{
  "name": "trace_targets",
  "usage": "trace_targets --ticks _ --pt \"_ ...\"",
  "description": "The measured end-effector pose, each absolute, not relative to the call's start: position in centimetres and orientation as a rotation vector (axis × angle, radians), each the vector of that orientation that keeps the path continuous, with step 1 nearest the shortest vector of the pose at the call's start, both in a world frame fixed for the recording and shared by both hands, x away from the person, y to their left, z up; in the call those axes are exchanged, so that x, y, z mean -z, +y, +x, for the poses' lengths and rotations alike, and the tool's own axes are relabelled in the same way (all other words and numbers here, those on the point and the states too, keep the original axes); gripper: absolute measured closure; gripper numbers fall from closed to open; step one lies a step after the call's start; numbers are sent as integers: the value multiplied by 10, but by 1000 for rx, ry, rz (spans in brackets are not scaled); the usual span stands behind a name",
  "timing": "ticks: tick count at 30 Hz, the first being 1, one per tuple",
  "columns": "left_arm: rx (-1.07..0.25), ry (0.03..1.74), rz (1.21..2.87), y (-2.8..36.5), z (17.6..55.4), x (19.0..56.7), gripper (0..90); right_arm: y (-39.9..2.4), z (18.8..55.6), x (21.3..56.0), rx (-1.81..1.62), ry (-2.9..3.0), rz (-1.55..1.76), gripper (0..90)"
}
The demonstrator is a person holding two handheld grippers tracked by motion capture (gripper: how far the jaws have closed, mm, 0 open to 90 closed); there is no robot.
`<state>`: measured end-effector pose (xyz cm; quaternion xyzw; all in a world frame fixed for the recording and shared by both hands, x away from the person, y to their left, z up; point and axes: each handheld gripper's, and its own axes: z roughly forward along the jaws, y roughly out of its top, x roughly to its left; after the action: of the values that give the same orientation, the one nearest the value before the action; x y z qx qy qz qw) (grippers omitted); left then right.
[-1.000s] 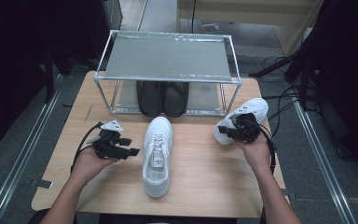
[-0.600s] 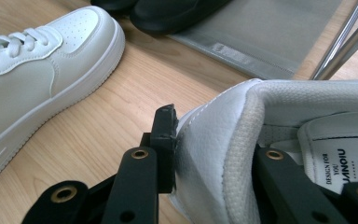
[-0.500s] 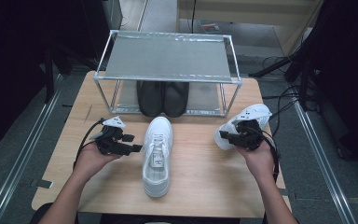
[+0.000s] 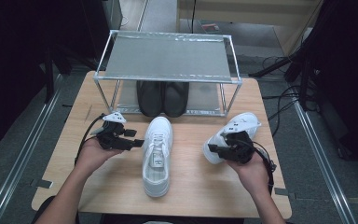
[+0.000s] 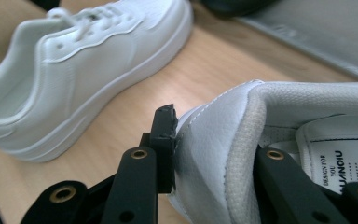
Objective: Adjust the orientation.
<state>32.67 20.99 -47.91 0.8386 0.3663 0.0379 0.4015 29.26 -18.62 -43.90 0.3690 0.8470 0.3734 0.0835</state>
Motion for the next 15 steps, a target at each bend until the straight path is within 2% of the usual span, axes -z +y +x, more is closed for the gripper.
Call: trace_targets --ticks 15 --pt "-90 916 2143 206 329 479 403 -148 275 454 -1207 2749 1037 735"
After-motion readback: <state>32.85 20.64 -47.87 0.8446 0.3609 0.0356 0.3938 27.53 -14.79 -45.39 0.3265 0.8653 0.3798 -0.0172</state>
